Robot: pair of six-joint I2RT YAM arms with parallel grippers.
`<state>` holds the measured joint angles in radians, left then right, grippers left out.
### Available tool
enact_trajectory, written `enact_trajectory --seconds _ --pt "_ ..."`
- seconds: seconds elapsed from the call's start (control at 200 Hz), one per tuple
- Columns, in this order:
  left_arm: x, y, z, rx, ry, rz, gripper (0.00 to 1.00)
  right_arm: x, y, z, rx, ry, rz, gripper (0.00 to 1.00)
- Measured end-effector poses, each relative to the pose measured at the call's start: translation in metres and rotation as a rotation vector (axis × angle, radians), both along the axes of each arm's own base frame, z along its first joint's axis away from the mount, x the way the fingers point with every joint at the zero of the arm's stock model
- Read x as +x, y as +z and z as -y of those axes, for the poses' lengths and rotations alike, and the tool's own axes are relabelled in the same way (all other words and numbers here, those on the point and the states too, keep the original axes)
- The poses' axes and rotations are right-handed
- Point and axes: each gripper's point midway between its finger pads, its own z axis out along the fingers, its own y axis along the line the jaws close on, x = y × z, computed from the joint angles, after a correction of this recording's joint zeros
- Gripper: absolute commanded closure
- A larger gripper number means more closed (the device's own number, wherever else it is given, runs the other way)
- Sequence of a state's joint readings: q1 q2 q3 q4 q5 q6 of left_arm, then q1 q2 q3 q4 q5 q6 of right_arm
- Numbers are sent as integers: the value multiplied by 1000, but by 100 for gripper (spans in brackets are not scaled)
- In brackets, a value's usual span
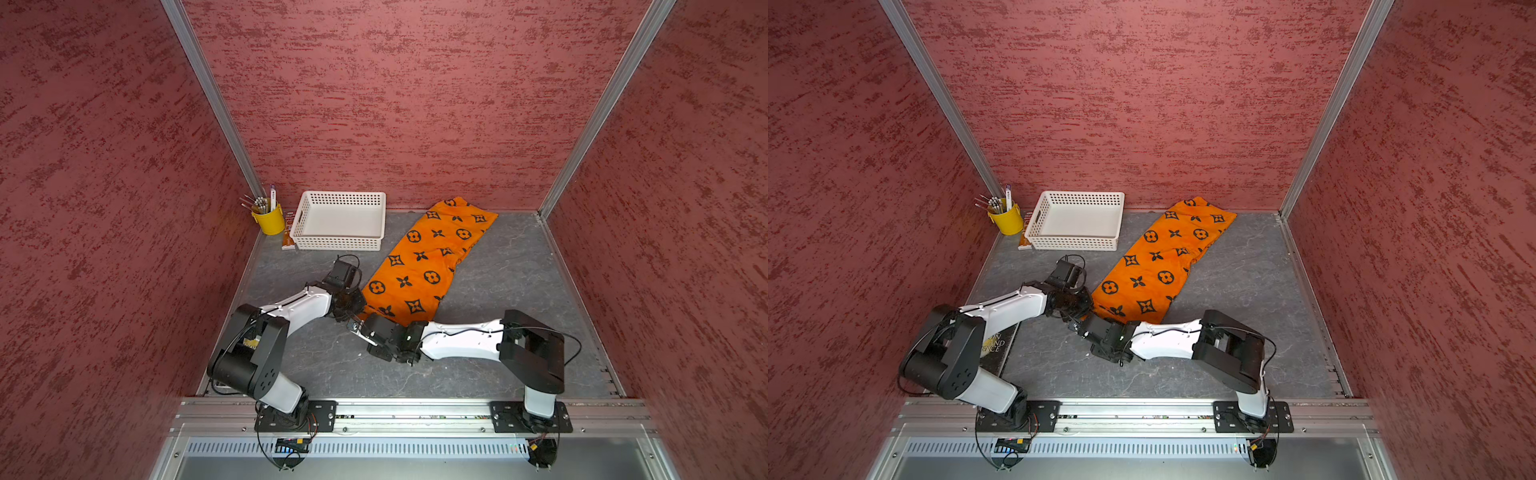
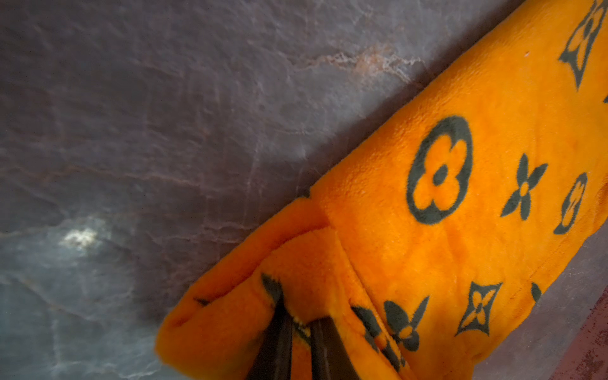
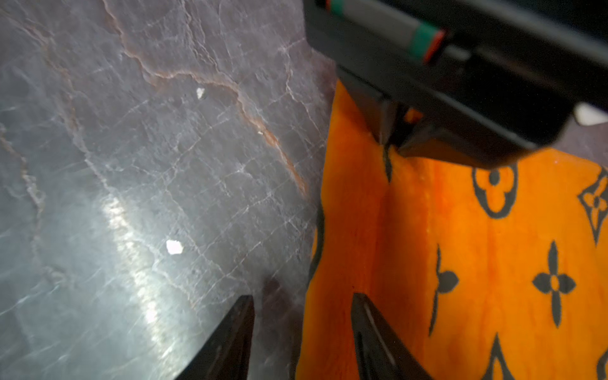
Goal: Roll up the pillowcase
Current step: Roll the pillowcase at the center of the board.
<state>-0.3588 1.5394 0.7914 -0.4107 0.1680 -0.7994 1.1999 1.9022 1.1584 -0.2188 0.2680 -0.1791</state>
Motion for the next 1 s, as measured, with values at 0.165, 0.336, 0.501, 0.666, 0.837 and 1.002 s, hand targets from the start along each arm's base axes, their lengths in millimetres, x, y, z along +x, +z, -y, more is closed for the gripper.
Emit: enact_trajectory --seconds 0.165,0.336,0.501,0.666,0.837,1.002 --pt "0 0 0 -9 2 -3 84 9 -8 0 -17 -2 43 53" --pt "1 1 -1 -13 6 -4 82 17 -8 0 0 -6 53 76" --pt "2 1 -3 -22 13 -8 78 18 -20 3 16 -17 25 99" --pt "8 13 -13 -48 45 2 57 16 -19 0 53 -23 -24 100" --pt "28 54 -37 -91 122 97 52 11 -15 0 99 -25 -115 100" --pt "39 90 -51 -110 146 190 52 9 -4 5 166 -52 -249 100"
